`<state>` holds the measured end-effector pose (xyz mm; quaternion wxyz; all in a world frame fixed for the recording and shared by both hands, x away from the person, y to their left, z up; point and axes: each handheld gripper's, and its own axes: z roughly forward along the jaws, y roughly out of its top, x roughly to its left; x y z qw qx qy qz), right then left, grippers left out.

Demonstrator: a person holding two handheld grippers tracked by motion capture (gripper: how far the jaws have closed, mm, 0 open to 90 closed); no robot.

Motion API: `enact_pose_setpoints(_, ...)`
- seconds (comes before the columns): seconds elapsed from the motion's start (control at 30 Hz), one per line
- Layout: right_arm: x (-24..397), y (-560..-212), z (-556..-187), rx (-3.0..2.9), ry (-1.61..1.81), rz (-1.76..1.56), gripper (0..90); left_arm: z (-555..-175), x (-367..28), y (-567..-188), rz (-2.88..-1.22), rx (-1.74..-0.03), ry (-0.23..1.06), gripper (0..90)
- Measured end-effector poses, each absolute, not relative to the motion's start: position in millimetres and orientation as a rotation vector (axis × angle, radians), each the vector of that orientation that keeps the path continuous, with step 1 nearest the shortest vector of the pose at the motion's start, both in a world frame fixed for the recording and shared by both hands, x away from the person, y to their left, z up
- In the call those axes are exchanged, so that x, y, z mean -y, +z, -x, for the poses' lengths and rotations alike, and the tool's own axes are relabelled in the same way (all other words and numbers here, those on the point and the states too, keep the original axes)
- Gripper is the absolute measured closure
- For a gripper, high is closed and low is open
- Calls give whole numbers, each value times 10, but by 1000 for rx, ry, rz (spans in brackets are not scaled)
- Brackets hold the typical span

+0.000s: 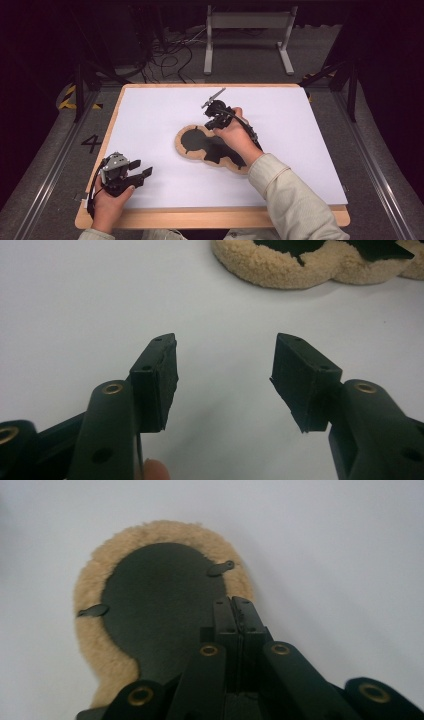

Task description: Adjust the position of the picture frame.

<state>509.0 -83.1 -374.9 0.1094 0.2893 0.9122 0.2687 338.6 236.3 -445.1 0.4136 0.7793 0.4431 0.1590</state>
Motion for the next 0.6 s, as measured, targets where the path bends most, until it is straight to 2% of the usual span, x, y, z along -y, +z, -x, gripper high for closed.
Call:
enact_pose_setpoints(0.3, 749, -3958, -5389, -2617, 731, -933, 900, -3355, -2372, -4466, -1969, -1109, 400, 441)
enact_pose_setpoints(0.6, 725, -4162, -5507, -2638, 682, -1009, 900, -3366, -2343, -4464, -1984, -1094, 395, 440)
